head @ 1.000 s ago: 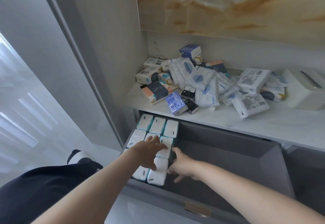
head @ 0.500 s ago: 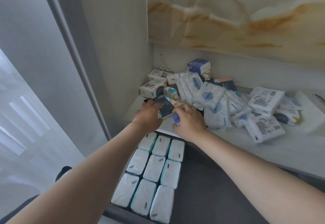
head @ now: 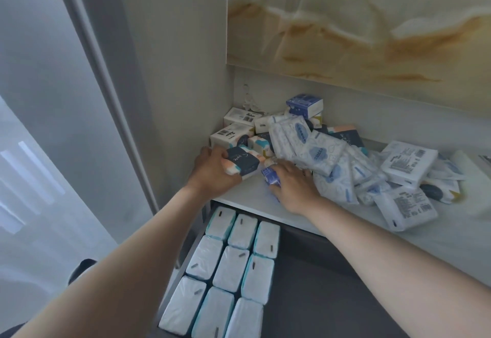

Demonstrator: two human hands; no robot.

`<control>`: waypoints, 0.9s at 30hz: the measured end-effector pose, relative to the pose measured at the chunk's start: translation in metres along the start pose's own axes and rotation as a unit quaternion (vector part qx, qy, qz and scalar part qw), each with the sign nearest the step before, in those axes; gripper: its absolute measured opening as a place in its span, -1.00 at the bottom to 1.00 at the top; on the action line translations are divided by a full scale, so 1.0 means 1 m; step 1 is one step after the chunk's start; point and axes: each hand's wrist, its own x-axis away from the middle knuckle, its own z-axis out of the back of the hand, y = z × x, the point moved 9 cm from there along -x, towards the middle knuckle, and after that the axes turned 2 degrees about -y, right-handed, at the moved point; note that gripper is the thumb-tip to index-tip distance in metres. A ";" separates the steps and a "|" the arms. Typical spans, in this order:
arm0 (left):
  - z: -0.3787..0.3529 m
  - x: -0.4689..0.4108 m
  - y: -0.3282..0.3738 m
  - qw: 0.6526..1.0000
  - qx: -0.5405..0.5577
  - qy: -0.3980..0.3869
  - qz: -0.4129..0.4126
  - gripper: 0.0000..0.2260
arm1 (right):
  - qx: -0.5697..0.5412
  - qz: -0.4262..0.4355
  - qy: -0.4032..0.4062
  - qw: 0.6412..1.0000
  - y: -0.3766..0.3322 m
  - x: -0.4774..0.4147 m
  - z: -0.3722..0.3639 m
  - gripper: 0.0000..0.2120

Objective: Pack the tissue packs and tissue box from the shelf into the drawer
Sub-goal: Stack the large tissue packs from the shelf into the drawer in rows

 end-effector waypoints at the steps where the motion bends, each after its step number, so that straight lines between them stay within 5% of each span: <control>1: 0.009 0.004 0.002 1.000 0.012 0.012 -0.006 -0.49 | -0.013 0.002 -0.001 1.000 -0.001 0.001 0.002 -0.43; 6: 0.036 0.035 0.023 0.996 0.058 0.025 -0.057 -0.52 | -0.198 0.018 0.062 0.978 -0.009 0.023 0.040 -0.27; 10: 0.025 0.067 0.058 0.991 0.052 -0.062 -0.107 -0.60 | -0.406 -0.024 0.020 0.913 -0.010 0.051 0.050 -0.46; 17: -0.010 0.119 0.114 0.970 0.081 -0.158 -0.167 -0.63 | -0.464 -0.183 -0.105 0.861 0.033 0.134 0.014 -0.83; 21: -0.052 0.140 0.123 0.955 0.012 -0.235 -0.181 -0.62 | -0.497 -0.264 -0.178 0.807 0.065 0.186 -0.019 -0.74; 24: -0.086 0.152 0.111 0.931 -0.097 -0.303 -0.180 -0.55 | -0.486 -0.267 -0.198 0.809 0.079 0.204 -0.027 -0.70; 27: -0.117 0.162 0.092 0.891 -0.190 -0.382 -0.156 -0.54 | -0.397 -0.240 -0.158 0.872 0.087 0.197 -0.024 -0.65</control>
